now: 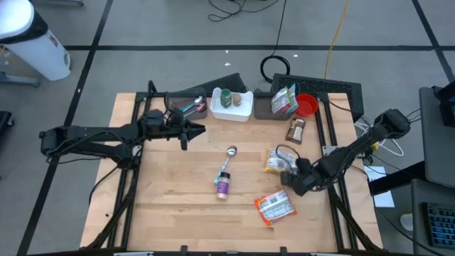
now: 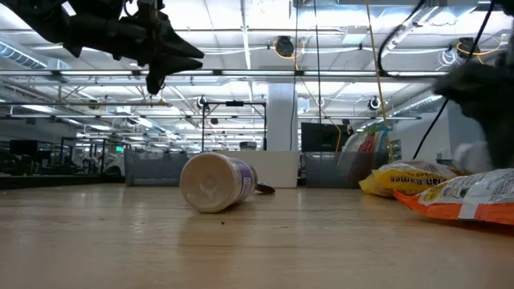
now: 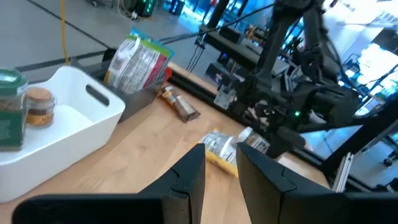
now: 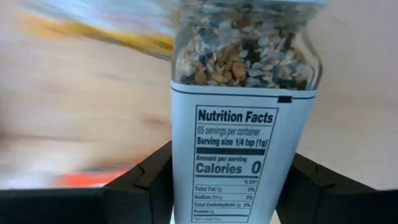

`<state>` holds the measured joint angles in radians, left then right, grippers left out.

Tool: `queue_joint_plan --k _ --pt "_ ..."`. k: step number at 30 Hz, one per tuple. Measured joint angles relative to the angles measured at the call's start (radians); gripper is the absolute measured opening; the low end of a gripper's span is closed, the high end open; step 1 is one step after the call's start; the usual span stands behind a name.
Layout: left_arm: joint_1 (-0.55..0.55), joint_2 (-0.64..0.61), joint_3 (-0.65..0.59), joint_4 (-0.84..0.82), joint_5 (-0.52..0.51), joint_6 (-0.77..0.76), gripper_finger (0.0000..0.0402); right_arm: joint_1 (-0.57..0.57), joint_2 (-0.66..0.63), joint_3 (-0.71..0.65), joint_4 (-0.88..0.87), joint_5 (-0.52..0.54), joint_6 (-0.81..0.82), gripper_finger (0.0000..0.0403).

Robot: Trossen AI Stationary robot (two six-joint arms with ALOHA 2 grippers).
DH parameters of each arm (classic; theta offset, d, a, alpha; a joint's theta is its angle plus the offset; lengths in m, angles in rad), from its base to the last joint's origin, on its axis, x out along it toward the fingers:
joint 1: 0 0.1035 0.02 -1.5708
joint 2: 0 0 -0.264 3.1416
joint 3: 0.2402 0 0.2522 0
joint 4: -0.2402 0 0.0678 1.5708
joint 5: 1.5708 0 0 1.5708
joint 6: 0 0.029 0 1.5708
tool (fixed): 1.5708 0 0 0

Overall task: Pick & Place Food Item
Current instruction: Put the white seasoning bottle into the white bin

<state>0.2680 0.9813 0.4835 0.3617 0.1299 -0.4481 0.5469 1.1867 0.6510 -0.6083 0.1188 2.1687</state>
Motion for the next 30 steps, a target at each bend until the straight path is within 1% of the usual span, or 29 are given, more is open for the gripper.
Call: queue_joint_plan --k 4,7,9,12,15,18,20,24,27,30 --pt "0.0 0.0 0.0 0.034 0.001 -0.006 0.0099 -0.058 -0.094 0.0 0.083 0.206 -0.076 0.0192" --pt "0.0 0.0 0.0 0.057 0.001 -0.04 0.0099 -0.117 -0.15 0.0 0.182 0.351 -0.202 0.0192" --pt "0.0 0.0 0.0 0.074 0.001 -0.08 0.0099 -0.165 -0.176 0.0 0.284 0.408 -0.32 0.0192" --pt "0.0 0.0 0.0 0.091 0.016 -0.128 0.0099 -0.25 -0.196 0.0 0.492 0.41 -0.558 0.0192" --pt "0.003 0.001 0.0 0.109 0.059 -0.15 0.0099 -0.341 -0.197 0.0 0.721 0.367 -0.784 0.0192" --pt "0.003 0.039 0.024 0.107 0.088 -0.202 0.0099 -0.435 -0.178 0.02 0.858 0.284 -0.947 0.0192" --pt "0.004 0.076 0.065 0.096 0.125 -0.229 0.0099 -0.491 -0.164 0.05 0.856 0.205 -1.043 0.0192" --pt "0.004 0.208 0.22 0.106 0.193 -0.238 0.01 -0.593 -0.107 0.129 0.838 0.011 -1.224 0.0192" --pt "0.004 0.331 0.355 0.103 0.217 -0.232 0.01 -0.652 -0.07 0.162 0.838 -0.16 -1.301 0.0192" --pt "0.01 0.438 0.482 0.109 0.269 -0.237 0.01 -0.685 -0.062 0.166 0.836 -0.261 -1.366 0.0192"
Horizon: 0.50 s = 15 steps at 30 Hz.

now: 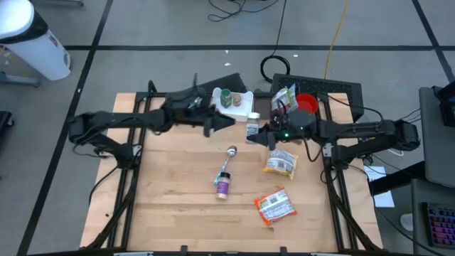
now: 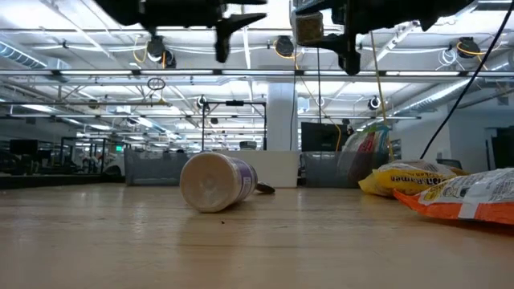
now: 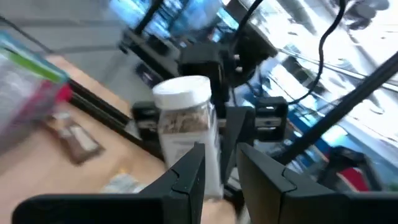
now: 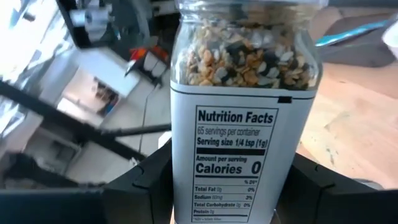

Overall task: Pick & Place Food Item
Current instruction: Put the white seasoning bottle into the white bin

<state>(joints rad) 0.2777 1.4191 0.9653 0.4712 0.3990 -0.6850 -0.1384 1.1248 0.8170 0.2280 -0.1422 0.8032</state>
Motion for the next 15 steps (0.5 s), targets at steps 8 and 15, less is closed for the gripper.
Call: queue_joint_plan --k 8,15 --pt "0.001 0.205 0.267 -0.045 0.15 -0.055 0.01 -0.021 -0.019 0.001 0.002 -0.098 -0.121 0.0192" --pt "0.0 0.315 0.427 -0.095 0.202 -0.058 0.0142 -0.047 -0.021 0.001 0.006 -0.164 -0.152 0.0192"
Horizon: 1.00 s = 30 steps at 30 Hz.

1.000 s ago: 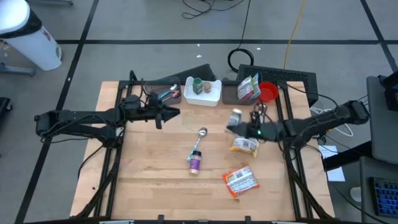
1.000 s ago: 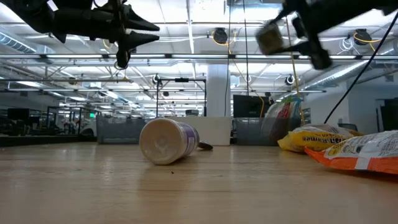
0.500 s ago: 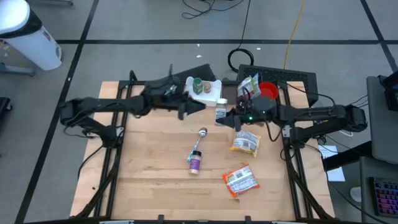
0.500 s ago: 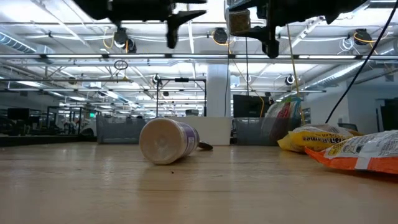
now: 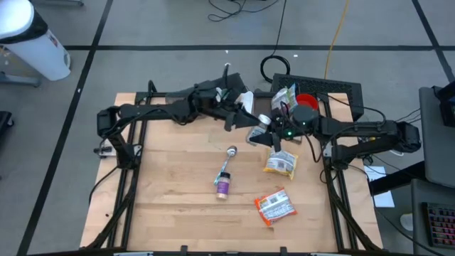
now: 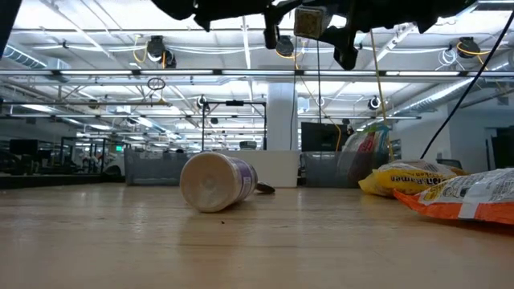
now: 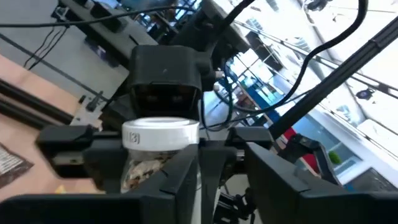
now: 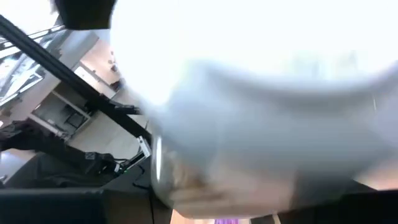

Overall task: Pick & Place Food Item
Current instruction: Put the white seasoning bottle into the white bin

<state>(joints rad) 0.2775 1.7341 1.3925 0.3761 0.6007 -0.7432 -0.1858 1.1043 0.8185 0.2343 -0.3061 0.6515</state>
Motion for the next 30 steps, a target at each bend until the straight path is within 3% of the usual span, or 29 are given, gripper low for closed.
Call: queue_joint_plan --k 6,10,18,22,30 --pt "0.005 0.01 0.024 -0.01 0.007 0.069 0.0212 -0.023 -0.002 0.0 -0.003 -0.011 -0.012 0.0192" --pt "0.027 0.01 0.025 -0.035 0.011 0.087 0.0237 -0.045 -0.021 0.0 -0.025 -0.042 -0.012 0.0192" --pt "0.076 0.012 0.025 -0.19 0.01 0.094 0.0241 -0.057 -0.117 0.002 -0.137 -0.051 -0.013 0.0192" --pt "0.06 0.012 0.025 -0.19 -0.056 0.104 0.0241 -0.056 -0.121 0.002 -0.17 -0.056 -0.011 0.0192" --pt "0.042 0.012 0.024 -0.188 -0.092 0.087 0.0241 -0.057 -0.089 0.002 -0.164 -0.066 -0.007 0.0192"
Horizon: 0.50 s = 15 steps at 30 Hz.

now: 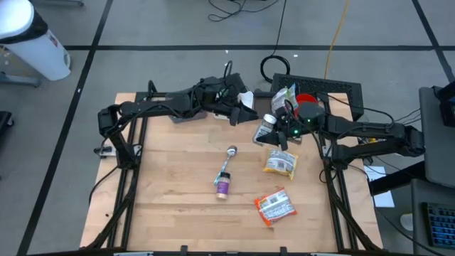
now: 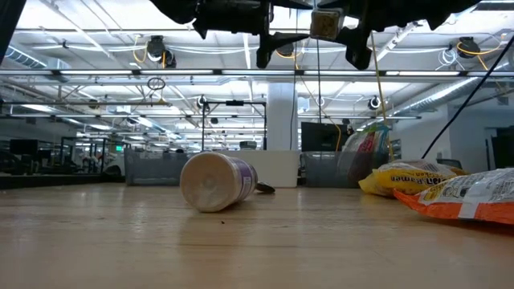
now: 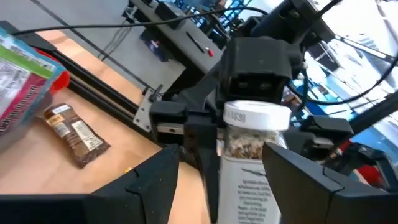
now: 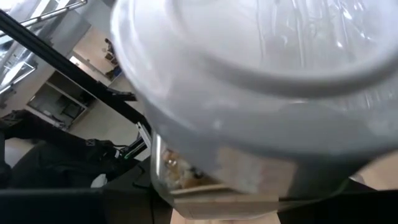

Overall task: Pick & Place Food Item
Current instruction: Put the white seasoning bottle into the white bin

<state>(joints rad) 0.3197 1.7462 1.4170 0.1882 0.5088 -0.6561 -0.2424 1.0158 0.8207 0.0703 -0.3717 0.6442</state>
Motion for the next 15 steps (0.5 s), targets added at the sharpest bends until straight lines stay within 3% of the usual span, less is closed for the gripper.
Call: queue_joint_plan --k 8,15 --pt "-0.008 0.0 0.0 0.031 0.015 -0.038 0.0247 0.0 0.002 0.0 -0.001 0.0 -0.002 0.0192" --pt "-0.041 0.0 -0.001 0.043 -0.028 -0.029 0.03 0.0 0.002 0.0 0.0 0.0 -0.002 0.0192"
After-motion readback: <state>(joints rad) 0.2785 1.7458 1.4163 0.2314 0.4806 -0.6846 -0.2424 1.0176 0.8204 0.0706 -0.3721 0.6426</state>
